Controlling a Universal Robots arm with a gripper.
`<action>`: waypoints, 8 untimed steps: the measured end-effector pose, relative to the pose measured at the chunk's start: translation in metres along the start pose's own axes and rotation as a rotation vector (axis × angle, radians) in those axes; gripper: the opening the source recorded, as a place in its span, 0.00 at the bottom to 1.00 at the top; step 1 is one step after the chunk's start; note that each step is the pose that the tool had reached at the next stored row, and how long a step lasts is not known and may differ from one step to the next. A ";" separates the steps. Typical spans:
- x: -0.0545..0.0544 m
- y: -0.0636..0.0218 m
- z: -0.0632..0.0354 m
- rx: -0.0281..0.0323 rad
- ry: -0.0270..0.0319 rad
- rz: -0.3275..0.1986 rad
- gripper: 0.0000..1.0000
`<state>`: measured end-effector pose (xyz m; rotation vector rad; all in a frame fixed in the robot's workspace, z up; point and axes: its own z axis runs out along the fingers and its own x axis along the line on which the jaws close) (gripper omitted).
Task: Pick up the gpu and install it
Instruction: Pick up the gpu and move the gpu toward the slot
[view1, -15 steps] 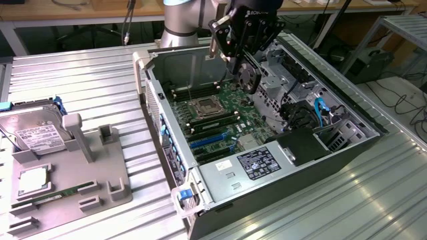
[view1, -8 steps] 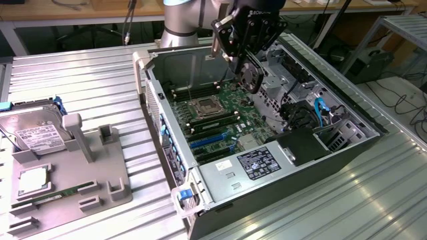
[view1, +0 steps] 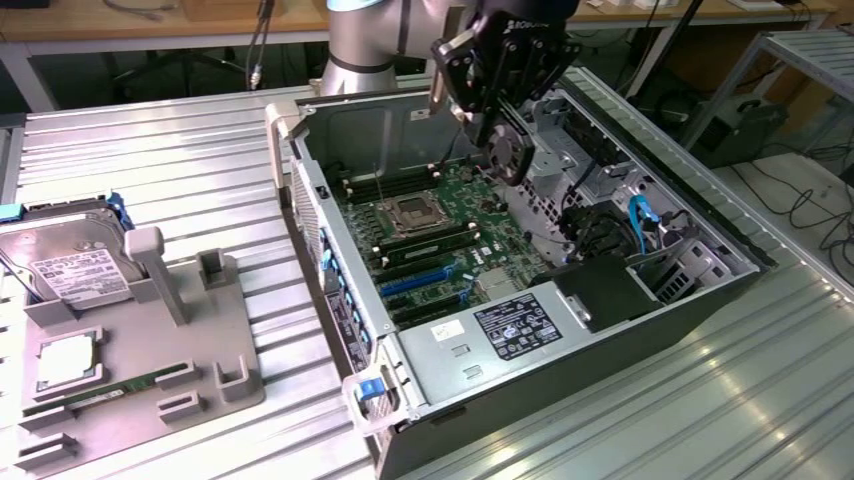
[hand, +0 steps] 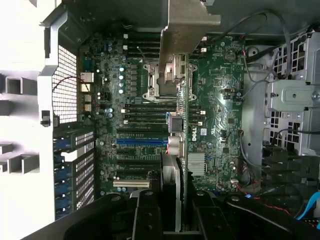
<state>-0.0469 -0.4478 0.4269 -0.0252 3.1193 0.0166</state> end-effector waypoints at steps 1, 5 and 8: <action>-0.001 0.0000 0.0000 0.0000 0.0000 0.000 0.28; -0.004 -0.0001 0.0001 0.0001 0.0000 0.000 0.28; -0.007 -0.0001 0.0002 0.0000 0.0000 0.000 0.28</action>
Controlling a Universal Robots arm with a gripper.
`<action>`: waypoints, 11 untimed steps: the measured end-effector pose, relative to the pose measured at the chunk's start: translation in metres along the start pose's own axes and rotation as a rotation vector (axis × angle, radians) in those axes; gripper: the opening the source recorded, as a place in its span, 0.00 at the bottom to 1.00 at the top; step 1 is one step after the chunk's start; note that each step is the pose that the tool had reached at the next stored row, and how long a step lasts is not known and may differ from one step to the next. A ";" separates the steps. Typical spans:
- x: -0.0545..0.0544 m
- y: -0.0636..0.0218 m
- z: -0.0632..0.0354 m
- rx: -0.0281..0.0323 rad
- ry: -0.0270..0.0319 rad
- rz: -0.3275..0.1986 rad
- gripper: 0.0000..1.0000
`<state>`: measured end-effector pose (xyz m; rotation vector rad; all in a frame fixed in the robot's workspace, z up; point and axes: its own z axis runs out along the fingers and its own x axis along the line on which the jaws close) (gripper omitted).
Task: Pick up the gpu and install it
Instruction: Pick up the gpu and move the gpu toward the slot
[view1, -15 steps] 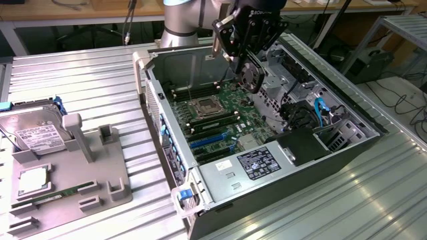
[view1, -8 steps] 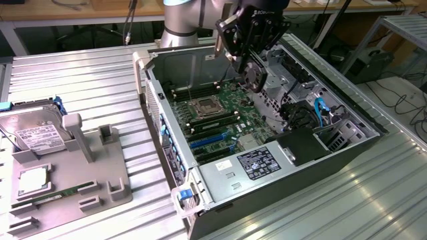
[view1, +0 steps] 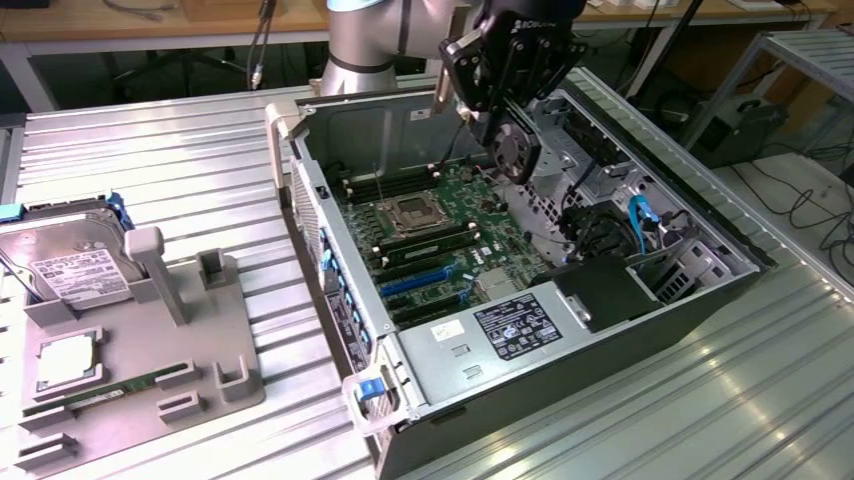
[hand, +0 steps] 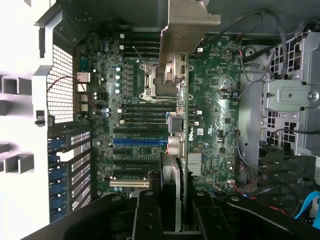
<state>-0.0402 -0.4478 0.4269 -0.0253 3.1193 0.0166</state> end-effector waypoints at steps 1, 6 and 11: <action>-0.001 0.0000 0.0000 -0.0001 0.0000 0.000 0.28; -0.005 -0.0001 0.0002 -0.0001 0.0000 0.000 0.28; -0.009 -0.0001 0.0003 0.0000 0.0000 0.000 0.28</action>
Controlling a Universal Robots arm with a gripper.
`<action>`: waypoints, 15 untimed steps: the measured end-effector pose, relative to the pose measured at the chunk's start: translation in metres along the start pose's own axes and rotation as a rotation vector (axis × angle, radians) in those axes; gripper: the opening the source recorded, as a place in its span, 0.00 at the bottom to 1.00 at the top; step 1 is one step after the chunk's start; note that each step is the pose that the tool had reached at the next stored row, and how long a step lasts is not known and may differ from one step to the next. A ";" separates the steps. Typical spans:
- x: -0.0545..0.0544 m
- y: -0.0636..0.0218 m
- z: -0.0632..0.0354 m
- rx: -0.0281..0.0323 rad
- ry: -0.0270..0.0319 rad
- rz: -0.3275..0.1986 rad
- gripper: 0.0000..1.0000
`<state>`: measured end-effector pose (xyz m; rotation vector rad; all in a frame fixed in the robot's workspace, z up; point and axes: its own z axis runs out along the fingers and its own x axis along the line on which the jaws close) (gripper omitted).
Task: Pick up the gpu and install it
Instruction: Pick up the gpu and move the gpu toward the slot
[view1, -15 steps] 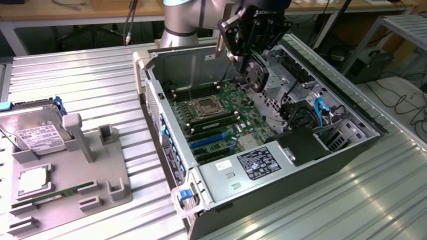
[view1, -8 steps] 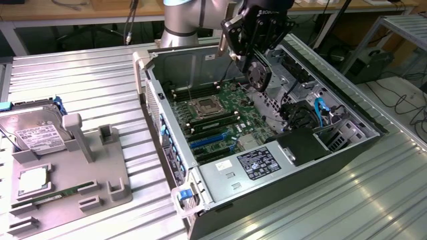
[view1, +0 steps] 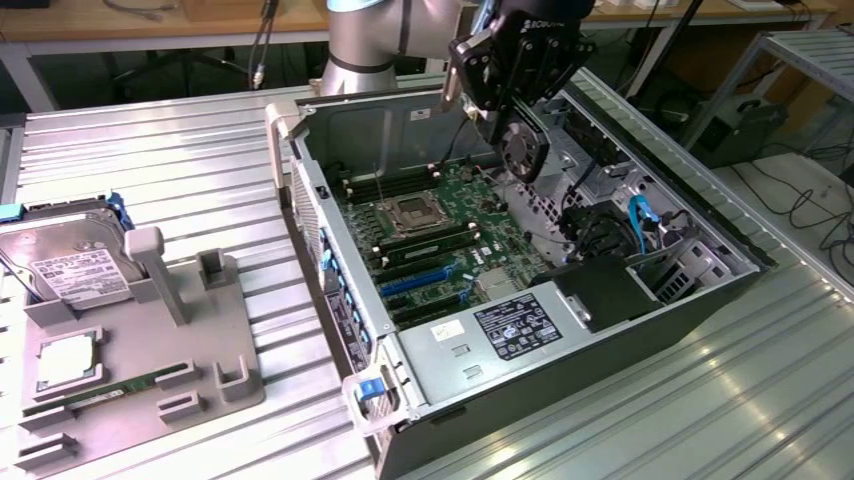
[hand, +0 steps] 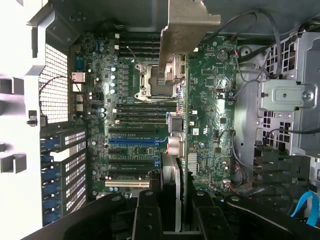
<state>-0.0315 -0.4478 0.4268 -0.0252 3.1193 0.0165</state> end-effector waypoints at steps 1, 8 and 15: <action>-0.001 0.0000 0.0001 0.0000 0.0000 0.000 0.28; -0.007 -0.0001 0.0002 0.0000 0.0000 0.000 0.28; -0.012 -0.0002 0.0004 0.0000 0.0000 0.000 0.28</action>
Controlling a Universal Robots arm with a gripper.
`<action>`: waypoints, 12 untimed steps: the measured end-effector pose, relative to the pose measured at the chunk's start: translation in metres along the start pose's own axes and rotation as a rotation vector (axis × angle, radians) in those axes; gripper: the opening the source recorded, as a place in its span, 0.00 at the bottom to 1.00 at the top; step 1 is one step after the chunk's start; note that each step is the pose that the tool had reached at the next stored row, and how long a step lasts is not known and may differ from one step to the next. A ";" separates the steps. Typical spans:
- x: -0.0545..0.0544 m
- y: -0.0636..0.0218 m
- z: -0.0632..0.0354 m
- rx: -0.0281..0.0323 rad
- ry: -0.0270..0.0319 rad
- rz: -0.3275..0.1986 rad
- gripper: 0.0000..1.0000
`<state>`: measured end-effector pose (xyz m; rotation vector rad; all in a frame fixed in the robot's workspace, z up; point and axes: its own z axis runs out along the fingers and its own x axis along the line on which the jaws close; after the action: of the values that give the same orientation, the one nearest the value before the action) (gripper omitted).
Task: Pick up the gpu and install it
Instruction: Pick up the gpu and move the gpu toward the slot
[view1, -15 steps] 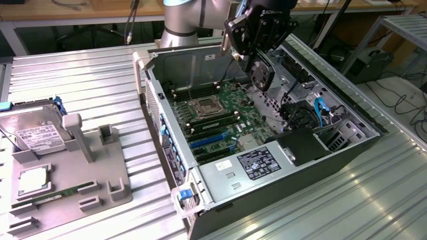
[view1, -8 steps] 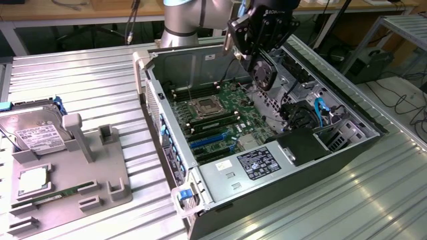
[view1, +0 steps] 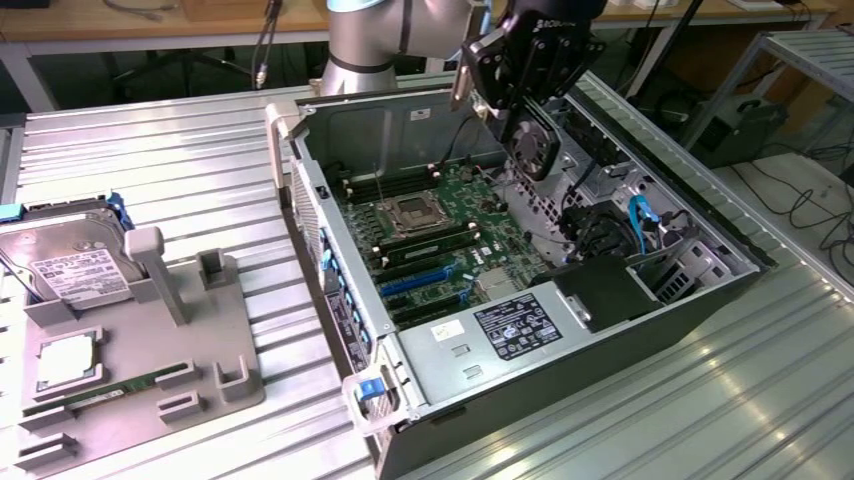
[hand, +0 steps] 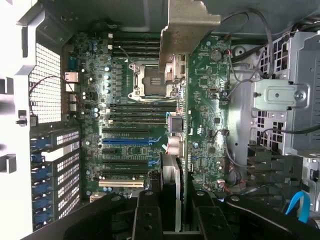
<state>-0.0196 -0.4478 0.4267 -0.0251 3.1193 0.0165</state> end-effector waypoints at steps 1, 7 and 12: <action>-0.001 0.0000 0.0000 0.0000 0.0000 0.000 0.28; -0.010 -0.0002 0.0005 0.0000 0.0000 0.000 0.28; -0.013 -0.0002 0.0007 0.0000 0.0000 0.000 0.28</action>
<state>-0.0070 -0.4478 0.4263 -0.0251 3.1193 0.0165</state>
